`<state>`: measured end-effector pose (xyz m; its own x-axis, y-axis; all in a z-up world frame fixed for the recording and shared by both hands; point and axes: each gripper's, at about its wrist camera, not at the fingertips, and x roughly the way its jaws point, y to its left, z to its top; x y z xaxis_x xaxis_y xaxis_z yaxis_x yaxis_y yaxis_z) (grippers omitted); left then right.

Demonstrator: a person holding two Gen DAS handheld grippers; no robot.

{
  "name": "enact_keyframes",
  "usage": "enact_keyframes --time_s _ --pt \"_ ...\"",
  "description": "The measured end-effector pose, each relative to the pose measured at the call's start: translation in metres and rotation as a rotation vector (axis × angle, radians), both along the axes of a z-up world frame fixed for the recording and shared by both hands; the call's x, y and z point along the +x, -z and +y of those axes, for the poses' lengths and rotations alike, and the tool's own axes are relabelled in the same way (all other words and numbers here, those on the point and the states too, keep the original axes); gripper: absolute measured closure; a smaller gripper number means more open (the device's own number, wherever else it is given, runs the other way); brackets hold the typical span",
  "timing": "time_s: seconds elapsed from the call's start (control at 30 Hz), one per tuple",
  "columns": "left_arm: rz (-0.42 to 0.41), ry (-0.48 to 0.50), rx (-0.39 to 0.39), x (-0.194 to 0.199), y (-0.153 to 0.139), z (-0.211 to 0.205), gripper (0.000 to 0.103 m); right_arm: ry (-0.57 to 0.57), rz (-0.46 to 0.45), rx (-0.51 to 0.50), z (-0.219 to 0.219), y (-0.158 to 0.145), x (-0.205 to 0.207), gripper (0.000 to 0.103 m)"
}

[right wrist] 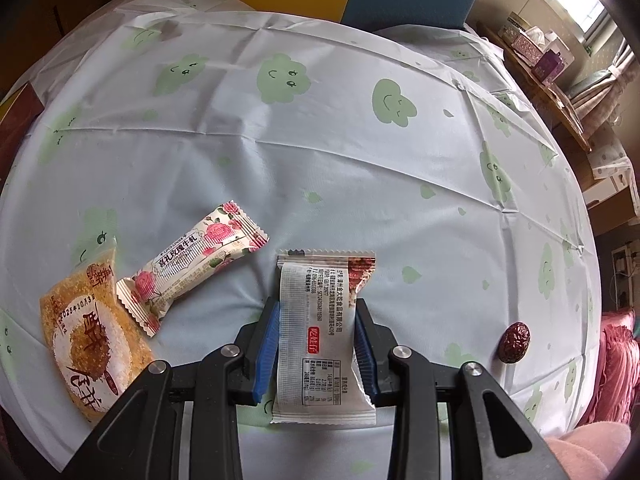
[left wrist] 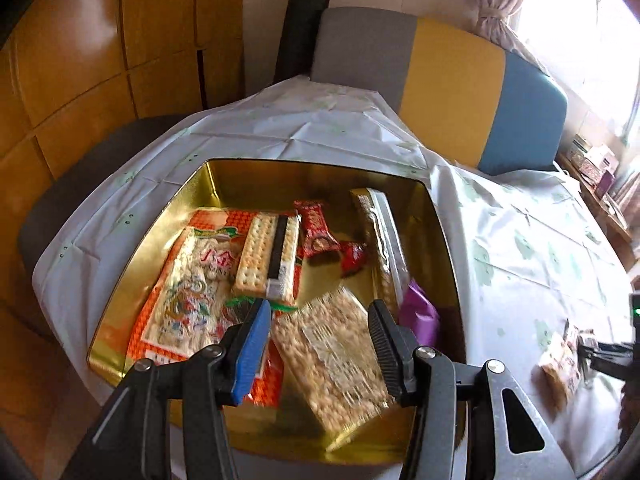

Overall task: Organize snacks
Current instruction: 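Carry the cracker pack into the gold tray and open the left tool, then carry the white pastry bag into the gold tray and open the right tool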

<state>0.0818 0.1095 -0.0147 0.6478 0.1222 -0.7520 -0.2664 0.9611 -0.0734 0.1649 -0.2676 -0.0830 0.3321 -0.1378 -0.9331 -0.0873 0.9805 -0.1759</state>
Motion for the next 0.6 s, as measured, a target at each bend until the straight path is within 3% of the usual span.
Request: enact_keyframes --time_s 0.6 --pt "0.006 0.020 0.029 -0.042 0.008 -0.007 0.052 -0.036 -0.018 -0.060 0.019 -0.004 -0.010 0.068"
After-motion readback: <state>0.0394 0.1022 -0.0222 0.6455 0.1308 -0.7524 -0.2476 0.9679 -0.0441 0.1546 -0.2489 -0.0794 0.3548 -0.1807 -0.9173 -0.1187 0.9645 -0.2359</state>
